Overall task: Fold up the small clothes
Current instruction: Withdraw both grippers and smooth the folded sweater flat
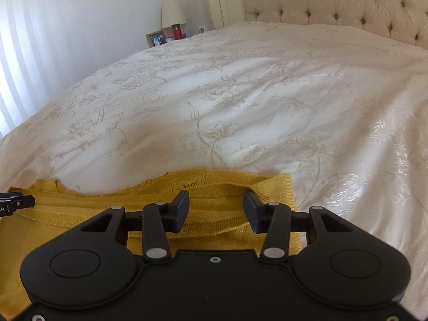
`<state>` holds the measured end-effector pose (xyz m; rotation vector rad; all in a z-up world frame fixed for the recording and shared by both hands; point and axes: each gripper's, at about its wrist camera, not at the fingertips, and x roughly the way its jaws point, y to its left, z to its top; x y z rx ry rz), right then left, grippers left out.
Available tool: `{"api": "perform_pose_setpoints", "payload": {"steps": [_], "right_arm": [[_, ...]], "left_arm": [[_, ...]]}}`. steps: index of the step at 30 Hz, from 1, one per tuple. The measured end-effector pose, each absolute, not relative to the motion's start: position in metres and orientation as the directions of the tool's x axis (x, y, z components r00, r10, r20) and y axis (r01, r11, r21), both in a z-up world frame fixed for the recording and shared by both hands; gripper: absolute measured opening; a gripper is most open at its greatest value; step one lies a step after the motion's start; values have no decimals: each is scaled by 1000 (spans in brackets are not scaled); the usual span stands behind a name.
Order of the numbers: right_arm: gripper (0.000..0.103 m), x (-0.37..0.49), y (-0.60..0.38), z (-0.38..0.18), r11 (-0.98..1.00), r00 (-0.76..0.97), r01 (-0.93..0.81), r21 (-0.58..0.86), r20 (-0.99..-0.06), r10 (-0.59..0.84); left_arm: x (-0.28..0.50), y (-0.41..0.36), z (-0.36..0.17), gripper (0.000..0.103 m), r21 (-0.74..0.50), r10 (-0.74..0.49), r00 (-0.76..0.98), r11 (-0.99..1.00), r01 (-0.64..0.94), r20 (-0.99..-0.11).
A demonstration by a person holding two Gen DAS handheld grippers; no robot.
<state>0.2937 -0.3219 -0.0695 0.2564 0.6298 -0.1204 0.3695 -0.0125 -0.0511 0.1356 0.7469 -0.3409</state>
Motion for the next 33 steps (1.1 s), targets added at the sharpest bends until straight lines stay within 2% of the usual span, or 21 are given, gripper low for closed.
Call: {"api": "perform_pose_setpoints", "payload": {"steps": [5, 8, 13, 17, 22, 25, 31, 33], "right_arm": [[57, 268, -299, -61, 983, 825, 90, 162, -565, 18], [57, 267, -276, -70, 992, 796, 5, 125, -601, 72], [59, 293, -252, -87, 996, 747, -58, 61, -659, 84], [60, 331, -254, -85, 998, 762, -28, 61, -645, 61], [60, 351, -276, -66, 988, 814, 93, 122, -581, -5], [63, 338, -282, -59, 982, 816, 73, 174, -576, 41], [66, 287, -273, -84, 988, 751, 14, 151, -655, 89], [71, 262, -270, -94, 994, 748, 5, 109, -660, 69]], "left_arm": [[340, -23, -55, 44, 6, -313, 642, 897, 443, -700], [338, -36, -64, 44, -2, -335, 604, 876, 483, -723], [359, -58, -71, 47, 37, -321, 613, 867, 497, -721], [389, -68, -63, 46, 48, -292, 652, 891, 451, -699], [401, -59, -35, 47, 31, -274, 704, 921, 388, -655], [384, -52, -31, 47, 21, -302, 687, 908, 419, -660], [319, -34, -62, 47, 30, -294, 596, 881, 473, -747], [295, -25, -71, 49, 41, -286, 594, 879, 475, -752]]}}
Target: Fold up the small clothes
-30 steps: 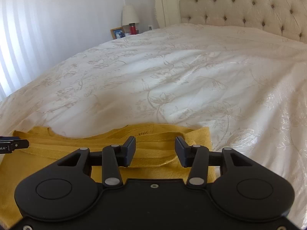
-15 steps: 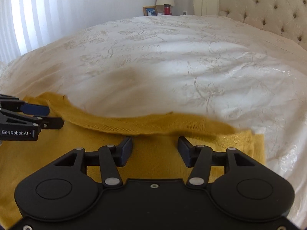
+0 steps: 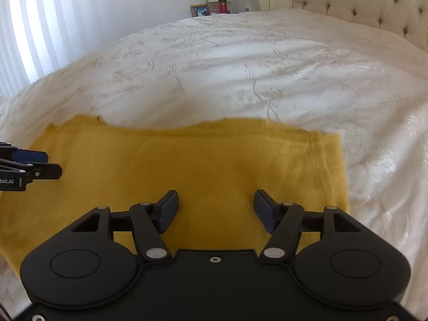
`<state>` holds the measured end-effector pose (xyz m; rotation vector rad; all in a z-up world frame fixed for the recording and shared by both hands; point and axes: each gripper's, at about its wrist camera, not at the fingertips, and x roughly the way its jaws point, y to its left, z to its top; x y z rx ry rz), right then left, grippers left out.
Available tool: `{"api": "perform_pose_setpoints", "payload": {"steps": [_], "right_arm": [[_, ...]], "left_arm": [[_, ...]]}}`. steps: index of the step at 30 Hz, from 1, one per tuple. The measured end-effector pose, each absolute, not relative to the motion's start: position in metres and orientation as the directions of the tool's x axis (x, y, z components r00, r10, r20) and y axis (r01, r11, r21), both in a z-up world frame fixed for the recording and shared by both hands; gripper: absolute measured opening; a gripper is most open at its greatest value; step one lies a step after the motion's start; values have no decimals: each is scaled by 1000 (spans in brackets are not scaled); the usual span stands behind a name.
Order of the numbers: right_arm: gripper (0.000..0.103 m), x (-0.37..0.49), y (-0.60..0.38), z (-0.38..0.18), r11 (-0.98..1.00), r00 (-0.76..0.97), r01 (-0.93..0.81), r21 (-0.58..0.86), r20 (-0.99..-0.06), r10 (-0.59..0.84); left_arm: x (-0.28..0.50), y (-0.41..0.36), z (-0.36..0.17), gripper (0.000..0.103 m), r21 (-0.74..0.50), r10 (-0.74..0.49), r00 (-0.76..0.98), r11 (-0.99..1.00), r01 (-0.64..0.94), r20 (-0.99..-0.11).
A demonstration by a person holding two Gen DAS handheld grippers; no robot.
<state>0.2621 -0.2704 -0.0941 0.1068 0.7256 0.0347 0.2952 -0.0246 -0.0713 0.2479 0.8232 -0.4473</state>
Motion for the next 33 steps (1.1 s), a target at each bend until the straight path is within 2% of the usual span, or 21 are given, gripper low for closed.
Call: {"api": "perform_pose_setpoints", "payload": {"steps": [2, 4, 6, 11, 16, 19, 26, 30, 33], "right_arm": [[78, 239, -270, -99, 998, 765, -2, 70, -642, 46], [94, 219, -269, -102, 999, 762, -16, 41, -646, 39], [99, 207, -265, -105, 999, 749, -36, 10, -662, 33], [102, 194, -263, -104, 999, 734, -36, -7, -679, 21], [102, 186, -270, -112, 999, 747, -24, 42, -664, 46], [102, 186, -274, -113, 997, 749, -25, 70, -659, 65], [102, 179, -274, -112, 997, 750, -38, 64, -658, 71], [102, 173, -276, -107, 997, 717, -41, 59, -694, 71], [102, 171, -289, -100, 994, 676, -3, 113, -732, 85]], "left_arm": [[270, -17, -75, 54, 89, -253, 636, 886, 454, -729], [253, -12, -78, 64, 95, -232, 651, 900, 426, -723], [239, -8, -81, 69, 99, -213, 669, 912, 397, -712], [226, -9, -88, 77, 124, -174, 713, 930, 346, -679], [223, 0, -105, 95, 79, -192, 761, 950, 303, -619], [223, 4, -105, 95, 52, -206, 764, 953, 299, -612], [216, -1, -109, 95, 88, -185, 791, 954, 288, -584], [215, -1, -109, 95, 89, -184, 792, 954, 287, -583], [215, 0, -110, 95, 85, -187, 791, 954, 289, -583]]}}
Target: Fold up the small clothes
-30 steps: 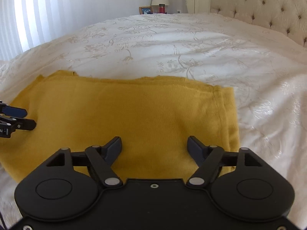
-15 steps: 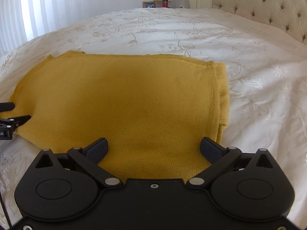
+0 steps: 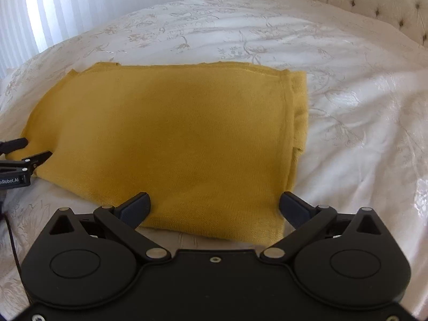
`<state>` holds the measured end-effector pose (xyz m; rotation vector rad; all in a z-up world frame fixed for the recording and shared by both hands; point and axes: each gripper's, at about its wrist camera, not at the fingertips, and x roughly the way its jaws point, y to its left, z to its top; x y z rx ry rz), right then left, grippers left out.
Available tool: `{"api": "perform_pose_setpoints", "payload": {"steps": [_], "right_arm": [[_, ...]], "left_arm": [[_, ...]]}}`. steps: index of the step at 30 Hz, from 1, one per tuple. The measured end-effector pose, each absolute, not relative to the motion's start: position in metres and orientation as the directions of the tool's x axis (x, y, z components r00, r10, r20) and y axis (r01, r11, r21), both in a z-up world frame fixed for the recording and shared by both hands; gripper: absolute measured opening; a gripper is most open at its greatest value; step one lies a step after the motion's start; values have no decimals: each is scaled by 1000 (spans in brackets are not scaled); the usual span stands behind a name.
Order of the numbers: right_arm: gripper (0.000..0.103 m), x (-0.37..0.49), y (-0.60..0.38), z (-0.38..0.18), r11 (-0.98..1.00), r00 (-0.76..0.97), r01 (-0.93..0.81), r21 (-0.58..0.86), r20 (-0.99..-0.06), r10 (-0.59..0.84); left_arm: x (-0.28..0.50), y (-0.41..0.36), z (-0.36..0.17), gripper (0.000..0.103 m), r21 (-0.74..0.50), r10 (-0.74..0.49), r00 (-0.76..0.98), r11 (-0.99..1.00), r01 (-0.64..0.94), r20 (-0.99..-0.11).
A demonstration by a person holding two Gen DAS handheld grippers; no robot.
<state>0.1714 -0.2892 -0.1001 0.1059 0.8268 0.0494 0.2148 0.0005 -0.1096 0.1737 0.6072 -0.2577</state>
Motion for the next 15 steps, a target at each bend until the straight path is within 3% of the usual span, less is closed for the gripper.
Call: {"api": "perform_pose_setpoints", "payload": {"steps": [2, 7, 15], "right_arm": [[102, 169, -307, -95, 976, 671, 93, 195, -737, 83], [102, 168, -355, -81, 884, 766, 239, 402, -638, 84], [103, 229, -373, -112, 817, 709, 222, 533, -663, 239]], "left_arm": [[215, 0, -110, 95, 85, -187, 791, 954, 289, -582], [216, 1, -109, 95, 87, -187, 792, 953, 289, -581], [213, -2, -109, 96, 112, -167, 798, 953, 281, -579]]}}
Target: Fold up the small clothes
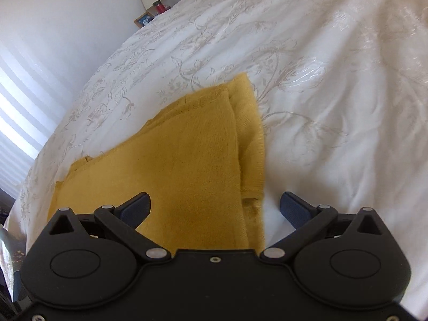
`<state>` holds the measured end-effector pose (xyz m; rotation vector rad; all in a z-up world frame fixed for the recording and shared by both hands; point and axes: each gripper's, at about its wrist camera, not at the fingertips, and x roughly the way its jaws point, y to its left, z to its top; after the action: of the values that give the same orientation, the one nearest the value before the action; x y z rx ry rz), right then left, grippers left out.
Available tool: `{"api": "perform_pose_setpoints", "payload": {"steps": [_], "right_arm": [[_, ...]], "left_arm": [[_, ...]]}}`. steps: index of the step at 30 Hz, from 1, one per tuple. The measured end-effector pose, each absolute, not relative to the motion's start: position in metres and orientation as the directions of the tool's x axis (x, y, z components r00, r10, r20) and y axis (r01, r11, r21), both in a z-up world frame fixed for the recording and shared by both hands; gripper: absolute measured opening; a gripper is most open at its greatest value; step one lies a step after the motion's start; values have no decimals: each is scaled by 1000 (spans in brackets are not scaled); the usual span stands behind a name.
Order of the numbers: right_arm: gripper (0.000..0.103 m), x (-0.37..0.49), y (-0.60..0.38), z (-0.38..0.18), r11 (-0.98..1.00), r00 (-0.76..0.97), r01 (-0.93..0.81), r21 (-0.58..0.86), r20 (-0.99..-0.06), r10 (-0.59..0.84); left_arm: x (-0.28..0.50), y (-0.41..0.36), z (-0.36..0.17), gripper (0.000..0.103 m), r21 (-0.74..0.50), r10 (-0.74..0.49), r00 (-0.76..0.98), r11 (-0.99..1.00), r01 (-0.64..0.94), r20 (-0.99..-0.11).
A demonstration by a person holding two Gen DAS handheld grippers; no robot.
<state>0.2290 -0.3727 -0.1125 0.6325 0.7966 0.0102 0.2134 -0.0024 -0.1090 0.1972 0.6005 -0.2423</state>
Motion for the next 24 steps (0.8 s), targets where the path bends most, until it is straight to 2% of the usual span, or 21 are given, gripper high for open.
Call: {"api": "perform_pose_setpoints", "payload": {"steps": [5, 9, 12, 16, 24], "right_arm": [[103, 246, -370, -119, 835, 740, 182, 520, -631, 231], [103, 241, -385, -129, 793, 798, 126, 596, -535, 276], [103, 241, -390, -129, 762, 809, 143, 632, -518, 278], [103, 248, -381, -124, 813, 787, 133, 567, -559, 261], [103, 252, -348, -116, 953, 714, 52, 298, -678, 173]], "left_arm": [[217, -3, -106, 96, 115, -159, 786, 953, 280, -597], [227, 1, -93, 93, 64, -175, 737, 957, 284, -653], [232, -1, -78, 89, 31, -163, 715, 968, 251, -679], [243, -16, -55, 89, 10, -178, 725, 969, 247, -665], [296, -75, -46, 89, -42, -232, 673, 957, 286, -702]]}}
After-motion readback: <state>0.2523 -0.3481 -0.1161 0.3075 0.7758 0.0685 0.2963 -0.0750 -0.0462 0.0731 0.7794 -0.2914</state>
